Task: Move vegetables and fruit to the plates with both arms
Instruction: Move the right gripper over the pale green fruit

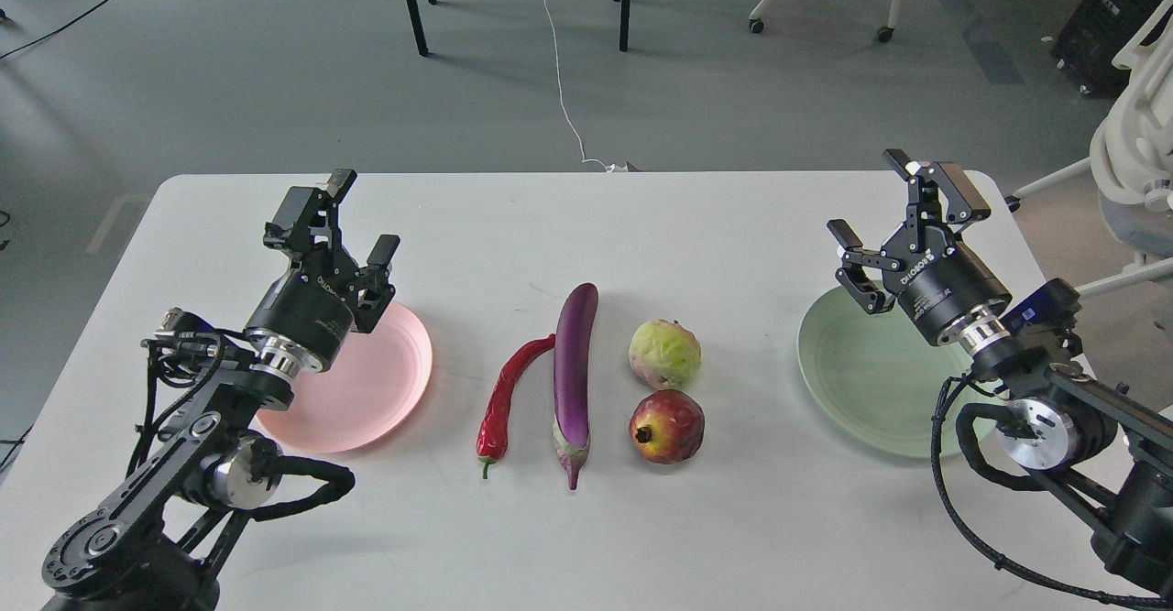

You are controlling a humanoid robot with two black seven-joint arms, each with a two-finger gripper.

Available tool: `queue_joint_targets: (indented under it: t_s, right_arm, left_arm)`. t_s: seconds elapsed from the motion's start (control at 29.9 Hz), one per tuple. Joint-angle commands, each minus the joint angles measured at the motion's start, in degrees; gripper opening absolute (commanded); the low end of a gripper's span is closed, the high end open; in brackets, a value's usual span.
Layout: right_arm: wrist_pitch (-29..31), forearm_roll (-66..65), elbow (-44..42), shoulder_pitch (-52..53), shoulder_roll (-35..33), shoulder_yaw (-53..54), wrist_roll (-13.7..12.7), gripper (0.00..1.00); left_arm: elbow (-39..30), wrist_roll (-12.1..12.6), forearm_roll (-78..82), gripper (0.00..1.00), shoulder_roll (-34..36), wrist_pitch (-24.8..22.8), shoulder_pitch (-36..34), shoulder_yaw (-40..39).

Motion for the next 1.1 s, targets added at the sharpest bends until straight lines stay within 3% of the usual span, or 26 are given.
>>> queue_joint_targets:
  t_s: [0.0,0.17,0.3,0.57,0.8,1.07]
  right_arm:
    - [0.0,0.0,0.5,0.0,0.0,-0.1,0.0,0.99]
    - [0.8,-1.6,0.9,1.5,-0.9,-0.4,0.0,0.99]
    - [5.3,-10.0,1.5,10.4,-5.0,-3.3,0.0,0.99]
    - [12.7,-35.5,1.3,41.4,-7.3,-32.7,0.0,0.99]
    - [12.8,-57.1,-1.2,58.9,3.0,-55.6,0.0,0.99]
    - [12.9,-72.3,-9.6,61.9,14.9,-64.7,0.0,0.98]
  left_arm:
    - [-0.1,0.1,0.1,0.98,0.2,0.1,0.3,0.2]
    - [-0.1,0.1,-0.7,0.98,0.1,0.2,0.3,-0.2]
    - [-0.1,-0.1,-0.7,0.98,0.3,-0.1,0.3,-0.2]
    - [-0.2,-0.1,-0.7,0.98,0.3,0.0,-0.1,-0.7]
    - [-0.4,0.1,-0.7,0.98,0.7,0.2,0.1,-1.5]
    - [-0.7,-0.1,-0.7,0.98,0.7,0.3,0.4,-3.1]
